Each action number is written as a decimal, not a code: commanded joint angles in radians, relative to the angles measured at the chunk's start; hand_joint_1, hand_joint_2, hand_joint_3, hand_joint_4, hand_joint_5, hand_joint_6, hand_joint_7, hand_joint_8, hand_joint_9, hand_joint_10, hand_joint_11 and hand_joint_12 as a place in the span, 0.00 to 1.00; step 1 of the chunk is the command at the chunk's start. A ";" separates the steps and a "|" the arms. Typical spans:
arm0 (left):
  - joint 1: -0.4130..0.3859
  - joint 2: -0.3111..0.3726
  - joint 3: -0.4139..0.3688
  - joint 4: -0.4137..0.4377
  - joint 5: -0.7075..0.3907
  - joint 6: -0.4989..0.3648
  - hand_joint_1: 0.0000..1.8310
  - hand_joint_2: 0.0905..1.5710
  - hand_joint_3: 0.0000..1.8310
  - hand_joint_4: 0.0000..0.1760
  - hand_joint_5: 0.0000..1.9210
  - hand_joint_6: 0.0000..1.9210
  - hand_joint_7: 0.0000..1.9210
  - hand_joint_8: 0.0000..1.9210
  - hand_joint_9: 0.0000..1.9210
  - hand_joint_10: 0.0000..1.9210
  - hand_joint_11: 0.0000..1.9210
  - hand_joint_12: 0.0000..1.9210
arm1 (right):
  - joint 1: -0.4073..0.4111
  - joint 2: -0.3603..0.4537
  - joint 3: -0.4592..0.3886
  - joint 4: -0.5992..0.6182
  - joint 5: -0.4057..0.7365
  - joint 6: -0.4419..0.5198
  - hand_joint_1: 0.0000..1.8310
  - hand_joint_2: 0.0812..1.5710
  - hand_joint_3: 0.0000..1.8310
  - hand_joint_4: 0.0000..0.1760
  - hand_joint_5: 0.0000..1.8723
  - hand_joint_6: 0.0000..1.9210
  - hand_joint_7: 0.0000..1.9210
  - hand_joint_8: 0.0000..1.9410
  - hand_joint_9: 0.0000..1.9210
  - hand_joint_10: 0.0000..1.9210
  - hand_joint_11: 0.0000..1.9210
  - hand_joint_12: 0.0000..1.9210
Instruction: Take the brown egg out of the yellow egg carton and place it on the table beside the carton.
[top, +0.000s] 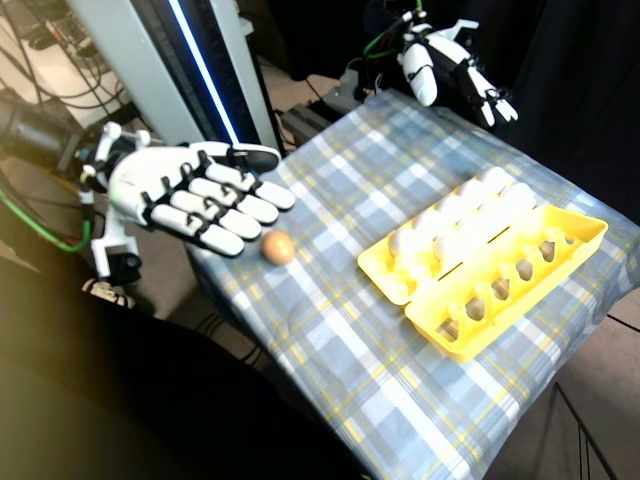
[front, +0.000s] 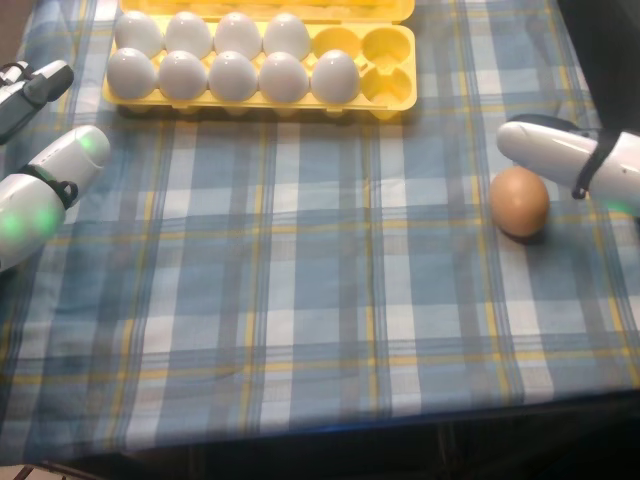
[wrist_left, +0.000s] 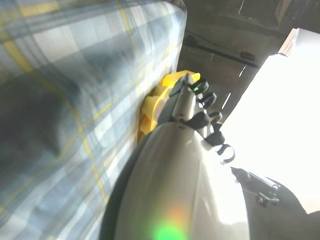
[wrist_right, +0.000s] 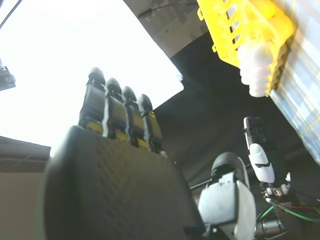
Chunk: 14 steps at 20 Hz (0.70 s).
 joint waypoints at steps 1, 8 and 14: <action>-0.002 0.003 0.002 0.037 -0.119 -0.006 0.16 0.77 0.00 0.23 0.20 0.00 0.07 0.00 0.00 0.00 0.00 0.00 | 0.001 0.002 -0.005 -0.022 0.141 0.001 0.00 0.57 0.00 0.00 0.01 0.00 0.00 0.00 0.00 0.00 0.00 0.00; -0.003 0.003 0.001 0.038 -0.123 -0.008 0.16 0.77 0.00 0.28 0.19 0.00 0.07 0.00 0.01 0.00 0.00 0.00 | -0.014 -0.004 -0.014 -0.006 0.167 0.001 0.00 0.53 0.00 0.00 0.00 0.00 0.00 0.00 0.00 0.00 0.00 0.00; -0.003 0.003 0.000 0.037 -0.124 -0.010 0.18 0.77 0.00 0.25 0.20 0.00 0.08 0.00 0.01 0.00 0.00 0.00 | -0.014 -0.001 -0.022 -0.005 0.198 0.002 0.00 0.53 0.00 0.00 0.00 0.00 0.00 0.00 0.00 0.00 0.00 0.00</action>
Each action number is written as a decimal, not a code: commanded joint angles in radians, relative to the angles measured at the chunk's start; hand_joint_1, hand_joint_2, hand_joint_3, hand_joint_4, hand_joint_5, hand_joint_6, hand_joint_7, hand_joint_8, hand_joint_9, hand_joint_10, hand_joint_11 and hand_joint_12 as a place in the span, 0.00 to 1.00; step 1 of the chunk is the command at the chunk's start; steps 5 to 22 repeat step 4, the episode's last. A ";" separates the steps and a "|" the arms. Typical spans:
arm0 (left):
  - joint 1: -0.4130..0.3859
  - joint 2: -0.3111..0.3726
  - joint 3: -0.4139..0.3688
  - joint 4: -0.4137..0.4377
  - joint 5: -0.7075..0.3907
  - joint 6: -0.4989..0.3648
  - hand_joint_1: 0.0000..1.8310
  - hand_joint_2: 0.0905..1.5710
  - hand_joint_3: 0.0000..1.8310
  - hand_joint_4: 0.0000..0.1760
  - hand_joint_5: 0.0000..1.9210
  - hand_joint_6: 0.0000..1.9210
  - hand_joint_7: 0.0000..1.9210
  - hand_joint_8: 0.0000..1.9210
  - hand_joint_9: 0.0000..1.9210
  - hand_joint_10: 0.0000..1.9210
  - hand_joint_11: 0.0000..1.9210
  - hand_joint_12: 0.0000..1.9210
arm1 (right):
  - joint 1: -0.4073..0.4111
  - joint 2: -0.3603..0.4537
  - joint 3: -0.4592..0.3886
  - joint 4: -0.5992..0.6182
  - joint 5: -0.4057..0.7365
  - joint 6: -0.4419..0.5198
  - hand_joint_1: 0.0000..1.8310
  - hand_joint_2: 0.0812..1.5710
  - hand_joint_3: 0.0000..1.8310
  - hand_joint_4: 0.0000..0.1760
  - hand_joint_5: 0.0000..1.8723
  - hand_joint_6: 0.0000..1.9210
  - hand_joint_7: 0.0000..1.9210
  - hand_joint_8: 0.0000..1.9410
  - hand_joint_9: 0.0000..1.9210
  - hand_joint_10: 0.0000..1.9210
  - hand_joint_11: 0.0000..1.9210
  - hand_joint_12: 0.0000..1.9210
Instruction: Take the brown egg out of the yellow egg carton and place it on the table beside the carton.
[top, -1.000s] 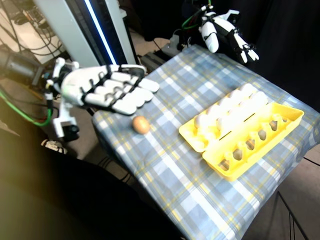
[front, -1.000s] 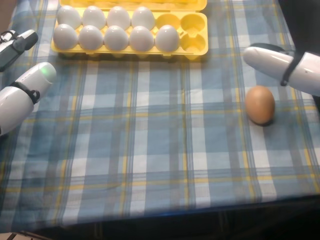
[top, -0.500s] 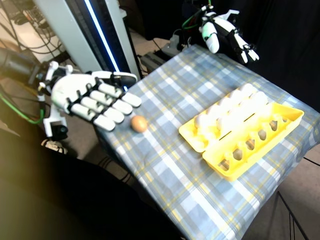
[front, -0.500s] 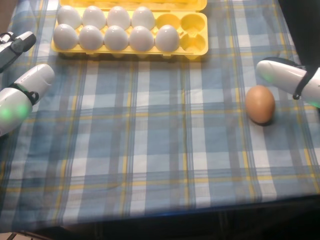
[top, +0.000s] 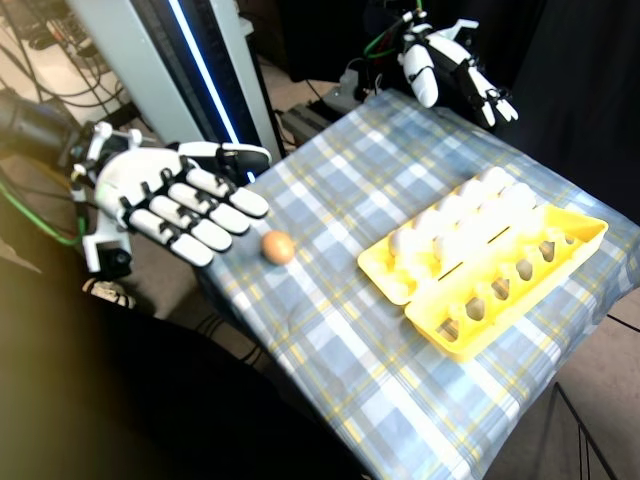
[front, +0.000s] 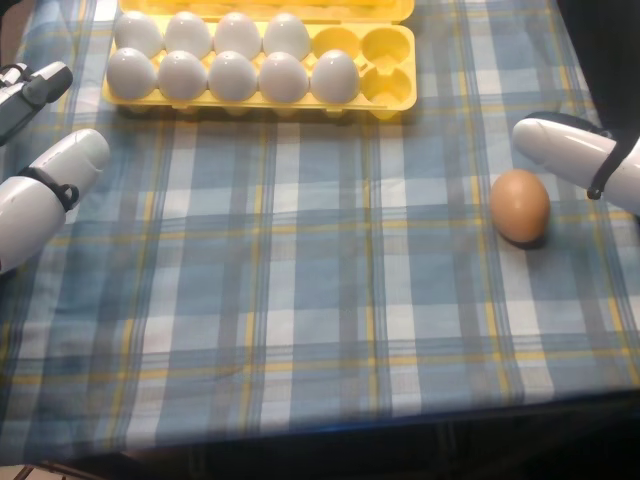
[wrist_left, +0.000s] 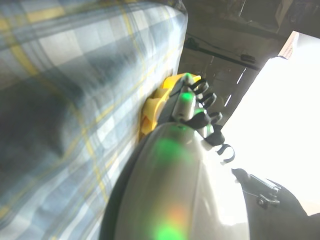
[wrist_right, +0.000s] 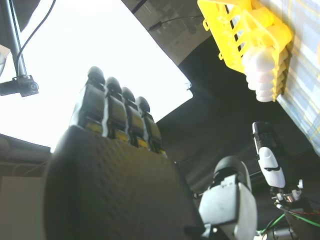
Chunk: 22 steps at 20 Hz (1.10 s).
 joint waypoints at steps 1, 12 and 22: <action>-0.005 0.004 0.003 0.041 -0.118 -0.009 0.18 0.77 0.00 0.23 0.20 0.00 0.08 0.00 0.01 0.00 0.00 0.00 | 0.004 0.004 -0.001 -0.043 0.127 0.003 0.00 0.53 0.00 0.00 0.00 0.00 0.00 0.00 0.00 0.00 0.00 0.00; -0.008 0.004 0.003 0.043 -0.119 -0.009 0.18 0.76 0.00 0.28 0.20 0.00 0.08 0.00 0.01 0.00 0.00 0.00 | 0.003 -0.003 -0.004 -0.043 0.127 0.003 0.00 0.54 0.00 0.04 0.00 0.00 0.00 0.00 0.00 0.00 0.00 0.00; -0.008 0.004 0.003 0.043 -0.119 -0.009 0.18 0.76 0.00 0.28 0.20 0.00 0.08 0.00 0.01 0.00 0.00 0.00 | 0.003 -0.003 -0.004 -0.043 0.127 0.003 0.00 0.54 0.00 0.04 0.00 0.00 0.00 0.00 0.00 0.00 0.00 0.00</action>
